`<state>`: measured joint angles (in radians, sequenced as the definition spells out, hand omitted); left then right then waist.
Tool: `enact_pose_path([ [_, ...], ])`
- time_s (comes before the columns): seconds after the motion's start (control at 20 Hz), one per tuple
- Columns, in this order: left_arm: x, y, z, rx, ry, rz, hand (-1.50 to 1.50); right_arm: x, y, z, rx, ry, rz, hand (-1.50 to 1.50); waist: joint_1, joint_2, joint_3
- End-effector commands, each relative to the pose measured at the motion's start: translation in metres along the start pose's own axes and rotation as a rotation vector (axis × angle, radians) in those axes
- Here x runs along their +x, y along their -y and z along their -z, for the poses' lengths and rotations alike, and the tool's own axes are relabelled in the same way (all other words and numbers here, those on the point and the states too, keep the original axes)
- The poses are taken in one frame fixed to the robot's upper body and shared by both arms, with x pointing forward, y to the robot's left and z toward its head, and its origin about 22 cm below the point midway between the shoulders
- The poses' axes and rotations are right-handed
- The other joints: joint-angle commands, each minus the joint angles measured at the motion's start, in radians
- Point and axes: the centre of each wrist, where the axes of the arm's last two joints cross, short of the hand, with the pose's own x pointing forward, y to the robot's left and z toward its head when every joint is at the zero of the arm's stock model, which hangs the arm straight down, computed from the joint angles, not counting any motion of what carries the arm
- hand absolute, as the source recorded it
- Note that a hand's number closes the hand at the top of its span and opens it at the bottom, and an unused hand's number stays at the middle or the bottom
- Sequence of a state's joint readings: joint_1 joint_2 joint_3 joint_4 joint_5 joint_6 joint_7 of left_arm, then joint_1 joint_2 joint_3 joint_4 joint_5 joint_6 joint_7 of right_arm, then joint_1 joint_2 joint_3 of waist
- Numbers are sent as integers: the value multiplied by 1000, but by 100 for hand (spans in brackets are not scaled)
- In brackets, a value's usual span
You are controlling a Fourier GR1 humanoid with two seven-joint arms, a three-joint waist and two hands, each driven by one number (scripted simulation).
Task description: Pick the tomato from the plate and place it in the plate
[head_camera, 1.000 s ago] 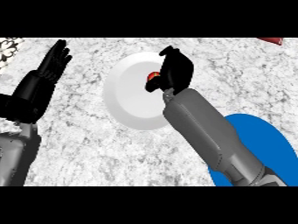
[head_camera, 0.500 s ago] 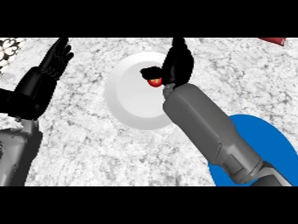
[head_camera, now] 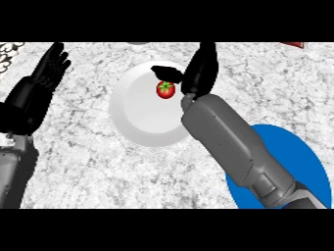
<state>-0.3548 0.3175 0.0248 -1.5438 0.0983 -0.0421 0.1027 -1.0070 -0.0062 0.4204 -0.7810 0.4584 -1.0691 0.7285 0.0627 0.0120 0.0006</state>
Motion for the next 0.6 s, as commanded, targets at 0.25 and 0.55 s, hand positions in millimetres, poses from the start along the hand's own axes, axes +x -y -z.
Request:
enact_pose_path([
  [0.25,-10,-21,-15,78,-26,14,0,-50,27,-37,-59,-17,163,-150,-78,-17,0],
  [0.55,-2,-15,-22,76,-22,20,0,-86,85,-60,-26,12,139,-150,-81,-19,-1],
])
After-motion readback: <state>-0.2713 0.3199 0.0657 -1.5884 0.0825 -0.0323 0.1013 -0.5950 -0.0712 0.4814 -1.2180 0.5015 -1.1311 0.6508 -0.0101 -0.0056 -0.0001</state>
